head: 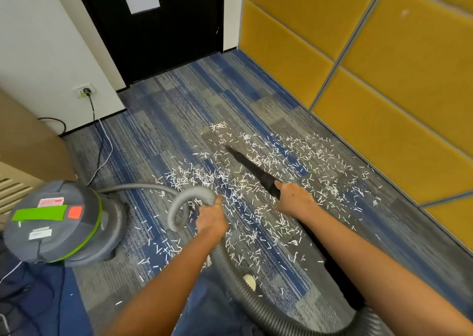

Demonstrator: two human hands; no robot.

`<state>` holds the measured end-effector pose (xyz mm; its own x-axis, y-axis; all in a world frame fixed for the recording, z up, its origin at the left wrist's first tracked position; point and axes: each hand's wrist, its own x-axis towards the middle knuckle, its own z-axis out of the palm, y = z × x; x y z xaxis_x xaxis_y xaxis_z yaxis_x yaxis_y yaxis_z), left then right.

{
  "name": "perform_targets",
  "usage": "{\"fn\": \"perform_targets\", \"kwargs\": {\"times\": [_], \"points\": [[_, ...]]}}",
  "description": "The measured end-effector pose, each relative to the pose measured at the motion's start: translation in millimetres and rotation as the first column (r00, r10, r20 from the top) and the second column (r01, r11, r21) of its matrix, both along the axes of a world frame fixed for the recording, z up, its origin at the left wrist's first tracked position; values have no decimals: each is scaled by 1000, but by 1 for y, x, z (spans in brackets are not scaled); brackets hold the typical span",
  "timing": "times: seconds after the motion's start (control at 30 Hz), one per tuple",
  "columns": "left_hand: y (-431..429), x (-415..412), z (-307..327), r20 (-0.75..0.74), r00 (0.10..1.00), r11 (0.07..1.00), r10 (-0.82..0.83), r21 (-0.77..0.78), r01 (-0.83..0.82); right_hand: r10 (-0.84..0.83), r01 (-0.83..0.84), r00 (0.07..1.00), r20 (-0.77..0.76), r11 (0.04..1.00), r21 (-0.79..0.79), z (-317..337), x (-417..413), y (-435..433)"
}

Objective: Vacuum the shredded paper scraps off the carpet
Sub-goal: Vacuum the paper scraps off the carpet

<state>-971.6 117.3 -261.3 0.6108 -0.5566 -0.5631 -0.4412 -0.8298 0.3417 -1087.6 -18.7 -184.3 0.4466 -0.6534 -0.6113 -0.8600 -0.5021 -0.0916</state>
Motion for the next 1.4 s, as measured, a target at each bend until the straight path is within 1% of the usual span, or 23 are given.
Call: {"fn": "perform_targets", "kwargs": {"times": [0.13, 0.27, 0.4, 0.53, 0.7, 0.83, 1.0, 1.17, 1.27, 1.4], "points": [[7, -13, -2, -1, 1000, 1000, 21, -11, -21, 11, -11, 1000, 0, 1000, -14, 1, -18, 6], [12, -20, -2, 0, 999, 999, 35, -16, -35, 48, -48, 999, -3, 999, -4, 1, -17, 18], [17, -13, -3, -22, 998, 997, 67, -27, -67, 109, -109, 994, 3, 994, 4, 1, -4, 37], [26, 4, -5, -23, 998, 998, 61, -33, -62, 167, -166, 986, 20, 986, -7, -1, 19, 56], [43, 34, -3, 11, 998, 998, 55, -31, -55, 192, -192, 980, 50, 981, -6, 0, 56, 72], [55, 61, -2, -2, 998, 997, 67, -32, -67, 143, -145, 987, 68, 989, 33, 0, 82, 72], [60, 87, 1, 4, 997, 996, 73, -46, -73, 71, -76, 995, 65, 994, 78, 7, 94, 57], [57, 100, 2, 45, 997, 997, 63, -51, -61, 58, -59, 997, 53, 998, 5, 8, 107, 58], [60, 109, 1, 38, 998, 997, 55, -60, -52, 58, -56, 997, 41, 997, -49, 12, 117, 59], [70, 122, 0, 42, 996, 996, 78, -50, -76, 57, -55, 997, 47, 998, -42, 15, 135, 58]]}}
